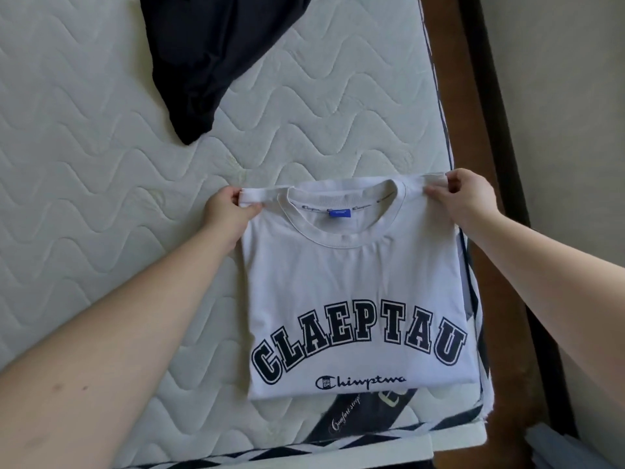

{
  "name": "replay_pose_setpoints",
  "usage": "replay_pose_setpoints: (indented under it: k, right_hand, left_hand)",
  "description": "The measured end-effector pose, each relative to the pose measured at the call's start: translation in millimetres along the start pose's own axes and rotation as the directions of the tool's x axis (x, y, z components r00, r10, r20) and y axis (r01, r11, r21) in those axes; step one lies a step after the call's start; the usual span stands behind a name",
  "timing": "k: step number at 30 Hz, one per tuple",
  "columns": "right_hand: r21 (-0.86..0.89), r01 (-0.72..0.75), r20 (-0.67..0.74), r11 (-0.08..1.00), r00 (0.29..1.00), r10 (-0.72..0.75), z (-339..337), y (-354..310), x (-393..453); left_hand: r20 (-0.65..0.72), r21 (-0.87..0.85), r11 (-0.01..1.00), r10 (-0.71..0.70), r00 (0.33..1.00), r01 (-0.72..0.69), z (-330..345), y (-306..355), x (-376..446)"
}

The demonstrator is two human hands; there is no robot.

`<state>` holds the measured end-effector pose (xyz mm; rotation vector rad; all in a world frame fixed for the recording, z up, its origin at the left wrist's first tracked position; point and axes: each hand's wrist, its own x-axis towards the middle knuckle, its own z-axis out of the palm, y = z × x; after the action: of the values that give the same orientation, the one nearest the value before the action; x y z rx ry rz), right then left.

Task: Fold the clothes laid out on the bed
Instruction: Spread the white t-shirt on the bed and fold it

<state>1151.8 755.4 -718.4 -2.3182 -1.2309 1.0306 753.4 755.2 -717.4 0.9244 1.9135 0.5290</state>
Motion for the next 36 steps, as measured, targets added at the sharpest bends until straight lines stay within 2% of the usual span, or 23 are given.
replay_pose_setpoints:
  k: [4, 7, 10, 13, 15, 17, 22, 25, 28, 32, 36]
  right_hand:
    - [-0.023, 0.015, -0.002, 1.000, 1.000, -0.015, 2.6, -1.9, 1.9]
    - [-0.020, 0.000, 0.013, 1.000, 1.000, 0.001, 1.2, -4.2, -2.8]
    - [-0.002, -0.039, 0.053, 0.999, 0.998, 0.039, -3.0, -4.6, -19.0]
    - [-0.116, -0.032, 0.070, 0.993, 0.997, 0.041, -8.3, 13.6, -51.5]
    - [-0.168, -0.038, 0.089, 0.985, 0.995, 0.053, -11.6, 32.6, -78.6]
    - [-0.167, -0.061, 0.096, 0.984, 0.992, 0.078, -13.2, 49.6, -104.4]
    - [-0.175, -0.122, 0.127, 0.977, 0.981, 0.146, -11.7, 81.5, -155.8]
    - [-0.231, -0.118, 0.170, 0.966, 0.972, 0.160, -9.5, 99.1, -176.9]
    - [-0.283, -0.122, 0.248, 0.951, 0.949, 0.195, -7.3, 111.0, -193.7]
    - [-0.260, -0.169, 0.269, 0.951, 0.933, 0.239, -9.4, 122.5, -212.0]
    - [-0.162, -0.182, 0.249, 0.970, 0.943, 0.219, -17.5, 132.6, -231.3]
  left_hand:
    - [-0.059, -0.019, 0.999, 0.030, 0.998, -0.031, 2.7, -1.2, -5.0]
    - [-0.093, 0.073, 0.996, -0.041, 0.995, 0.048, -0.4, -6.9, -17.5]
    - [0.054, 0.145, 0.983, -0.124, 0.991, 0.115, -7.1, -19.2, -36.7]
    - [0.179, 0.177, 0.973, -0.177, 0.968, 0.145, -14.6, -33.8, -58.6]
    - [0.211, 0.140, 0.974, -0.203, 0.956, 0.176, -15.5, -45.1, -70.9]
    - [0.190, 0.099, 0.978, -0.200, 0.961, 0.184, -12.4, -54.6, -83.2]
    - [0.037, 0.172, 0.979, -0.121, 0.992, 0.113, -0.4, -69.3, -109.5]
    - [0.031, 0.111, 0.983, -0.151, 0.988, 0.146, 2.4, -81.3, -129.0]
    - [0.050, 0.153, 0.976, -0.162, 0.986, 0.152, 2.1, -103.4, -157.3]
    - [0.072, 0.192, 0.962, -0.209, 0.975, 0.192, -1.0, -136.8, -198.2]
    - [0.035, 0.176, 0.956, -0.244, 0.969, 0.234, 6.0, -156.3, -236.4]
